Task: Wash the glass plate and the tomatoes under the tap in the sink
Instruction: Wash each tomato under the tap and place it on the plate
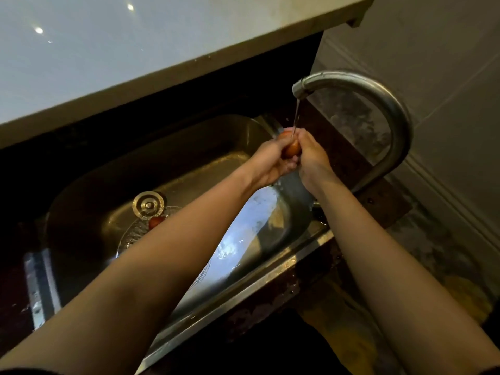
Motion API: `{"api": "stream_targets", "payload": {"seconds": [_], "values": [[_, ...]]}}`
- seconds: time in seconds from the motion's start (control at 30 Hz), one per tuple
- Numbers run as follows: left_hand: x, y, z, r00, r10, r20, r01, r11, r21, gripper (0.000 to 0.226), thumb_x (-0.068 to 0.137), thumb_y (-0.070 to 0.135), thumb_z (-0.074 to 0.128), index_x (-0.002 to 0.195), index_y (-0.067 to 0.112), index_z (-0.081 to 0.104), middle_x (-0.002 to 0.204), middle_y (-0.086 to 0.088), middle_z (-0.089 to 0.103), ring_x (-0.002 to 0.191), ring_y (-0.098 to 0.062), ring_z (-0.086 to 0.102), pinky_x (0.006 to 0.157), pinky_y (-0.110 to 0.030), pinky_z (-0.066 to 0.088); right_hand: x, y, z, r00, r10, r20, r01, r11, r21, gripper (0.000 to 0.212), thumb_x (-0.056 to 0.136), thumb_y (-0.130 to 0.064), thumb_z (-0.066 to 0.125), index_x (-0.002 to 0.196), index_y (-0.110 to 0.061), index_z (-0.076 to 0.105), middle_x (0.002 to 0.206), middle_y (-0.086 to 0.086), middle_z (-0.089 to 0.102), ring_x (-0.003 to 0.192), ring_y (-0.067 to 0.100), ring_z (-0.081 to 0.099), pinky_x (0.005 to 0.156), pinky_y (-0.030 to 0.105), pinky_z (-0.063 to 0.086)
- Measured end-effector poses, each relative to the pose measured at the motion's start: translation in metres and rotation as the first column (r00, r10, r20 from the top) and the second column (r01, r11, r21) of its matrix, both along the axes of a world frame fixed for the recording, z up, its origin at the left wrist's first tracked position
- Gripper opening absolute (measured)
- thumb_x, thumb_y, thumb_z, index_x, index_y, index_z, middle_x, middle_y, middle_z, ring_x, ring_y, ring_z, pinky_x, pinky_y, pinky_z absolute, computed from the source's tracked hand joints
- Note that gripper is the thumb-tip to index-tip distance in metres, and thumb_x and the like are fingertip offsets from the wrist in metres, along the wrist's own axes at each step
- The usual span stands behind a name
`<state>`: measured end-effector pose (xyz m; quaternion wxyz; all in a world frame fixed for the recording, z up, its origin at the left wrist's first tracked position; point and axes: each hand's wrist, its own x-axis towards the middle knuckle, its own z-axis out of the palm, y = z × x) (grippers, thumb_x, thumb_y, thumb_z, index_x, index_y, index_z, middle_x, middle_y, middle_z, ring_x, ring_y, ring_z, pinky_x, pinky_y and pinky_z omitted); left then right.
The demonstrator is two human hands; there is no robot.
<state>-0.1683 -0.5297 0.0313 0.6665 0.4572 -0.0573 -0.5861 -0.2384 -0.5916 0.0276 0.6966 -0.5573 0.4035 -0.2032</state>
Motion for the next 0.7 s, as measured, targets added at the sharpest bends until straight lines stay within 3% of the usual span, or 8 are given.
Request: {"api": "stream_targets", "payload": {"seconds": [0.13, 0.2, 0.3, 0.4, 0.47, 0.57, 0.7], "values": [[0.000, 0.011, -0.008, 0.999, -0.047, -0.024, 0.044, 0.993, -0.111, 0.040, 0.093, 0.008, 0.047, 0.132, 0.005, 0.041, 0.092, -0.011, 0.055, 0.066, -0.013, 0.059, 0.055, -0.019, 0.052, -0.005, -0.002, -0.002, 0.999, 0.027, 0.042, -0.030, 0.998, 0.055, 0.035, 0.100, -0.035, 0.029, 0.109, -0.021, 0.060, 0.101, 0.005, 0.063, 0.101, 0.022, 0.060, 0.094, 0.038, 0.048], [0.001, 0.014, -0.006, 0.997, -0.064, -0.047, 0.056, 0.987, -0.152, 0.032, 0.096, 0.023, 0.042, 0.126, 0.010, 0.045, 0.100, -0.012, 0.054, 0.070, -0.015, 0.056, 0.056, -0.019, 0.052, -0.009, -0.001, -0.003, 0.996, 0.078, 0.043, -0.080, 0.996, 0.037, 0.038, 0.100, -0.037, 0.030, 0.120, -0.019, 0.057, 0.108, 0.007, 0.062, 0.104, 0.022, 0.060, 0.091, 0.034, 0.050], [-0.001, 0.013, -0.001, 0.996, -0.038, -0.083, 0.027, 0.991, -0.128, 0.048, 0.098, 0.046, 0.026, 0.129, 0.012, 0.042, 0.106, -0.013, 0.054, 0.068, -0.018, 0.056, 0.052, -0.021, 0.051, -0.015, 0.000, -0.003, 0.989, 0.137, 0.054, -0.136, 0.990, -0.034, 0.035, 0.099, -0.037, 0.033, 0.120, -0.023, 0.057, 0.116, 0.007, 0.060, 0.106, 0.020, 0.061, 0.087, 0.029, 0.051], [-0.003, 0.009, 0.000, 0.997, -0.011, -0.078, 0.003, 0.995, -0.097, 0.055, 0.098, 0.048, 0.022, 0.135, 0.011, 0.037, 0.100, -0.015, 0.057, 0.060, -0.016, 0.060, 0.047, -0.021, 0.049, -0.018, 0.000, -0.001, 0.986, 0.151, 0.064, -0.143, 0.983, -0.112, 0.030, 0.098, -0.037, 0.035, 0.114, -0.029, 0.059, 0.122, 0.005, 0.057, 0.109, 0.018, 0.058, 0.090, 0.030, 0.050], [-0.006, 0.009, -0.001, 0.997, 0.016, -0.073, -0.022, 0.997, -0.073, 0.048, 0.098, 0.044, 0.024, 0.130, 0.012, 0.041, 0.100, -0.015, 0.057, 0.061, -0.016, 0.059, 0.047, -0.021, 0.049, -0.021, 0.000, 0.000, 0.984, 0.172, 0.036, -0.166, 0.978, -0.126, 0.026, 0.096, -0.040, 0.037, 0.112, -0.036, 0.057, 0.119, -0.001, 0.058, 0.106, 0.013, 0.059, 0.085, 0.026, 0.051], [-0.013, 0.008, -0.002, 0.998, 0.027, 0.052, -0.027, 1.000, 0.001, 0.044, 0.099, 0.042, 0.026, 0.119, 0.012, 0.051, 0.099, -0.012, 0.058, 0.072, -0.015, 0.060, 0.051, -0.021, 0.049, -0.024, 0.002, -0.001, 0.965, 0.244, -0.092, -0.258, 0.945, -0.201, 0.021, 0.092, -0.049, 0.041, 0.109, -0.042, 0.050, 0.107, -0.011, 0.056, 0.098, 0.007, 0.058, 0.074, 0.023, 0.051], [-0.023, 0.004, 0.004, 0.970, -0.016, 0.242, -0.011, 0.994, 0.109, 0.051, 0.095, 0.054, 0.029, 0.101, 0.013, 0.059, 0.077, -0.007, 0.050, 0.056, -0.014, 0.042, 0.045, -0.022, 0.031, -0.011, 0.003, 0.007, 0.979, 0.075, -0.192, -0.136, 0.935, -0.328, 0.027, 0.094, -0.042, 0.037, 0.102, -0.022, 0.052, 0.089, -0.005, 0.056, 0.086, 0.012, 0.057, 0.060, 0.022, 0.043]]}}
